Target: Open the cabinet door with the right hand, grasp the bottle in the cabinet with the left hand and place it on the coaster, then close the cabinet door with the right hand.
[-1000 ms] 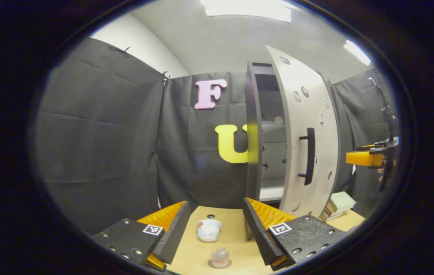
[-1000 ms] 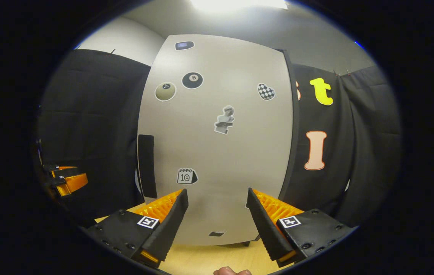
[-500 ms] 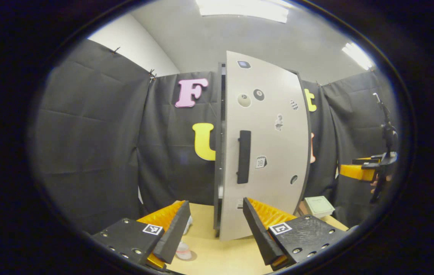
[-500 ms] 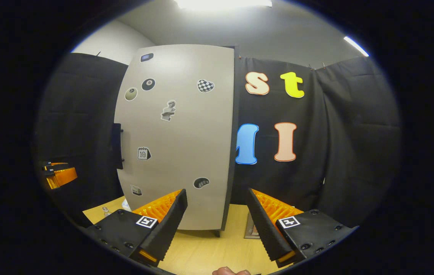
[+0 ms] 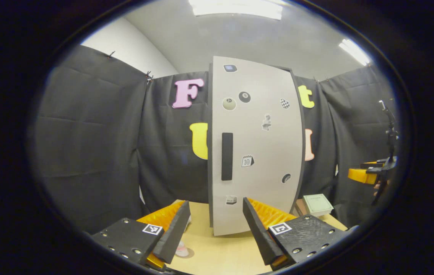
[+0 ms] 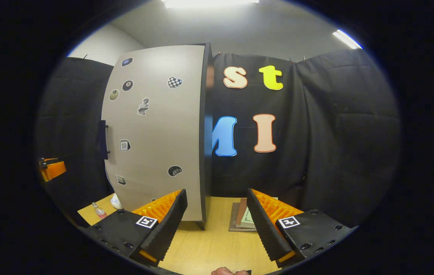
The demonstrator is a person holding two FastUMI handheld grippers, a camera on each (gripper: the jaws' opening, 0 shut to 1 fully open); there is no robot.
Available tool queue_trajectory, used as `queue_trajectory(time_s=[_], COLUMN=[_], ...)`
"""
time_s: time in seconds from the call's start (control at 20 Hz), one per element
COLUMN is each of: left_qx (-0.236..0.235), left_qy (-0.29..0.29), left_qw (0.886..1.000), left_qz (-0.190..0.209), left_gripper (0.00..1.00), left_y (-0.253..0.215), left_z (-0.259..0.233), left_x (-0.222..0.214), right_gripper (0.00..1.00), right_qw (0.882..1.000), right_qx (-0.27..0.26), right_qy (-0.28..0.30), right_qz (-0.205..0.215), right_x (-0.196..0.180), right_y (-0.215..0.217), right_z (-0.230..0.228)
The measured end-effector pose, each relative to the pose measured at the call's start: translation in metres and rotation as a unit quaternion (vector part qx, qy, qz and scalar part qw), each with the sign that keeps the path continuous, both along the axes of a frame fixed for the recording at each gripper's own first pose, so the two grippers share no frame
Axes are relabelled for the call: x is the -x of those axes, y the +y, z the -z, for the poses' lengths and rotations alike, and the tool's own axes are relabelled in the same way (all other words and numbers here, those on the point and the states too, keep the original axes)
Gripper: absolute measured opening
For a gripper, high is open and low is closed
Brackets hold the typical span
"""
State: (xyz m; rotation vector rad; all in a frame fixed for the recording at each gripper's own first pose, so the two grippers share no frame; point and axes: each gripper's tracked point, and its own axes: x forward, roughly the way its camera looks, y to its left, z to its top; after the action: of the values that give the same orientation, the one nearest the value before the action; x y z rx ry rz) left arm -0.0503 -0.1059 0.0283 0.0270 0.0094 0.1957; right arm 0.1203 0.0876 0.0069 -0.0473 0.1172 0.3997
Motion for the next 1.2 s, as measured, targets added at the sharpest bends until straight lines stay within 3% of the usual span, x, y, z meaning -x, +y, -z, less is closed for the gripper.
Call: queue_trajectory(time_s=[0.45,0.7,1.2], left_qx=[0.001,-0.02,-0.003], left_qy=[-0.006,-0.004,-0.005], left_qw=[1.0,1.0,1.0], left_qz=[-0.013,-0.001,0.019], left_gripper=[0.84,0.84,0.84], left_y=[0.045,0.057,0.076], left_z=[0.002,0.005,0.012], left_x=[-0.016,-0.029,-0.053], right_gripper=[0.99,0.99,0.97], right_qw=[1.0,1.0,1.0], right_qx=[0.003,-0.002,0.007], right_qy=[0.002,0.012,0.009], right_qz=[-0.013,-0.009,-0.004], right_x=[-0.004,-0.004,-0.006], right_y=[0.028,0.036,0.048], right_z=[-0.003,-0.001,-0.001])
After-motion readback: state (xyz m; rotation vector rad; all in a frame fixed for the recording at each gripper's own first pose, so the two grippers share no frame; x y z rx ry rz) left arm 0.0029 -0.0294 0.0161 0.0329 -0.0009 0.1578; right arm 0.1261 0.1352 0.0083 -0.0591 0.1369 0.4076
